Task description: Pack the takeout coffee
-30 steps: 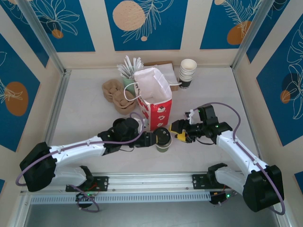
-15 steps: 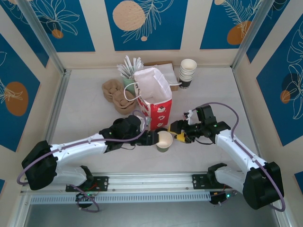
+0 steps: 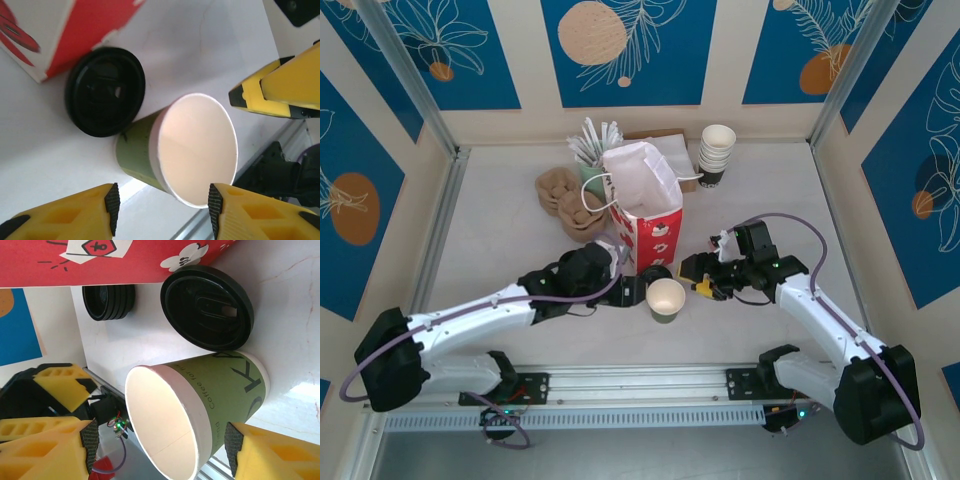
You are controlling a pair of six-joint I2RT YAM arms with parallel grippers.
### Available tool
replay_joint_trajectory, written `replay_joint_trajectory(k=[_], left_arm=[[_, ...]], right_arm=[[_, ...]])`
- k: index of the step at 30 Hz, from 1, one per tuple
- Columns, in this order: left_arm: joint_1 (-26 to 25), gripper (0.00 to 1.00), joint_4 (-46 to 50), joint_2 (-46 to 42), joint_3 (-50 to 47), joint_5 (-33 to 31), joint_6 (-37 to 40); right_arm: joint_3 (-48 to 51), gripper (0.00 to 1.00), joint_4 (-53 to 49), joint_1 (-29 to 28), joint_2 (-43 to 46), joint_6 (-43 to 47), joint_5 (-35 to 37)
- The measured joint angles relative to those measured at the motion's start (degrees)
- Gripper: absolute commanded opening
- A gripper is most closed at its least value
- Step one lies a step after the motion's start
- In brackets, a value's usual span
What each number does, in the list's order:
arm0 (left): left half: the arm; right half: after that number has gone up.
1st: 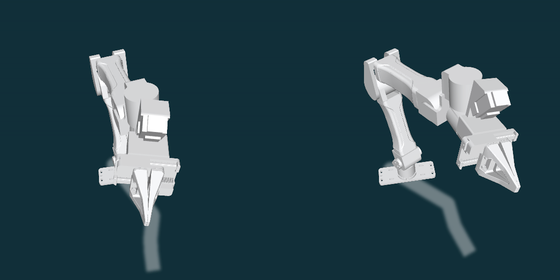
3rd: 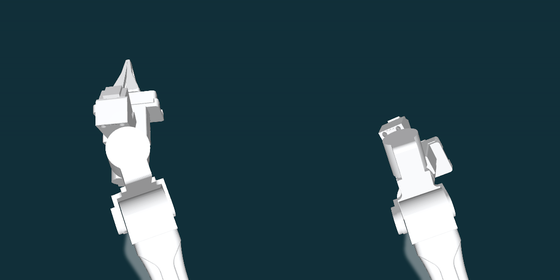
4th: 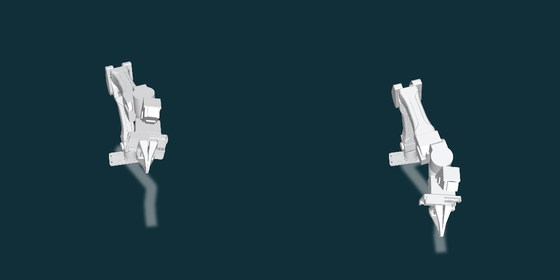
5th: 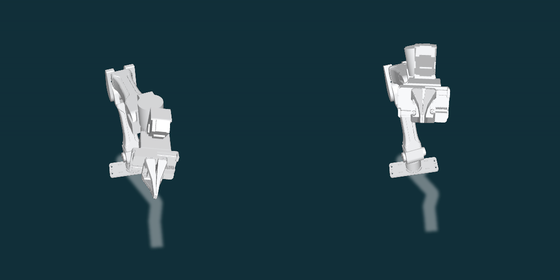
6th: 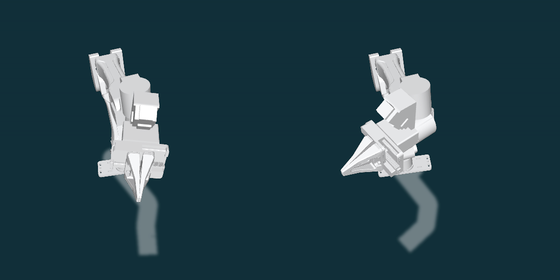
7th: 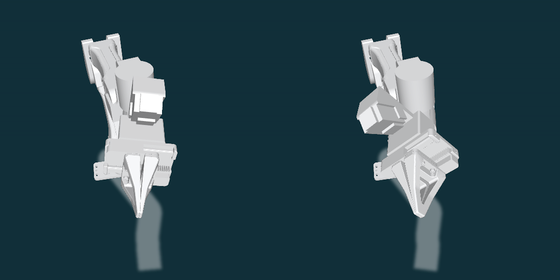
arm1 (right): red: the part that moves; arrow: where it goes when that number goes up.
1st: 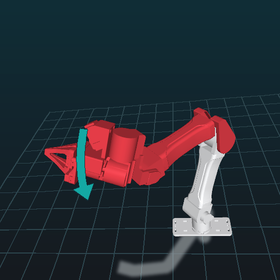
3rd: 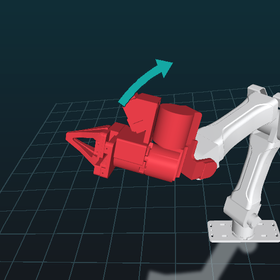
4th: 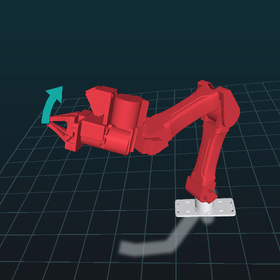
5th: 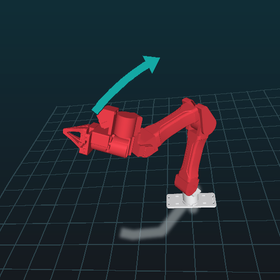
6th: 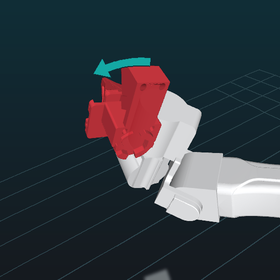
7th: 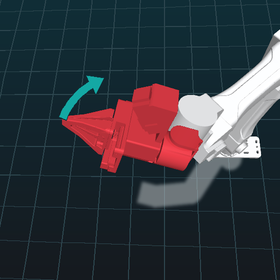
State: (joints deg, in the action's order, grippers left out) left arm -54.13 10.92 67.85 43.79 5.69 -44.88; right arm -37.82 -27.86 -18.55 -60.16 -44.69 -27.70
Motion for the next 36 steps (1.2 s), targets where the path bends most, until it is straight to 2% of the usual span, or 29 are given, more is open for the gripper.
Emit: replay_joint_trajectory(k=[6, 11, 18, 28, 36], left_arm=[[1.1, 0.53, -0.7, -1.4, -1.7, -6.8, 2.6], [1.8, 0.53, -5.2, 3.6, -4.3, -9.4, 3.1], [2.9, 0.53, -12.7, 14.3, -5.0, -9.1, 3.1], [3.7, 0.48, -19.5, 23.2, -3.0, -7.3, 3.0], [3.7, 0.36, -22.2, 25.0, -2.3, -7.0, 2.9]], right_arm=[[0.0, 0.66, 0.0, 0.0, 0.0, 0.2, 0.7], [0.0, 0.66, 0.0, 0.0, 0.1, 0.2, 0.8], [0.0, 0.66, -0.2, -0.4, 0.7, 0.2, 0.8], [0.0, 0.66, -0.5, -0.6, 2.0, 0.2, 0.8], [0.0, 0.66, -1.1, -0.6, 2.0, 0.2, 1.0]])
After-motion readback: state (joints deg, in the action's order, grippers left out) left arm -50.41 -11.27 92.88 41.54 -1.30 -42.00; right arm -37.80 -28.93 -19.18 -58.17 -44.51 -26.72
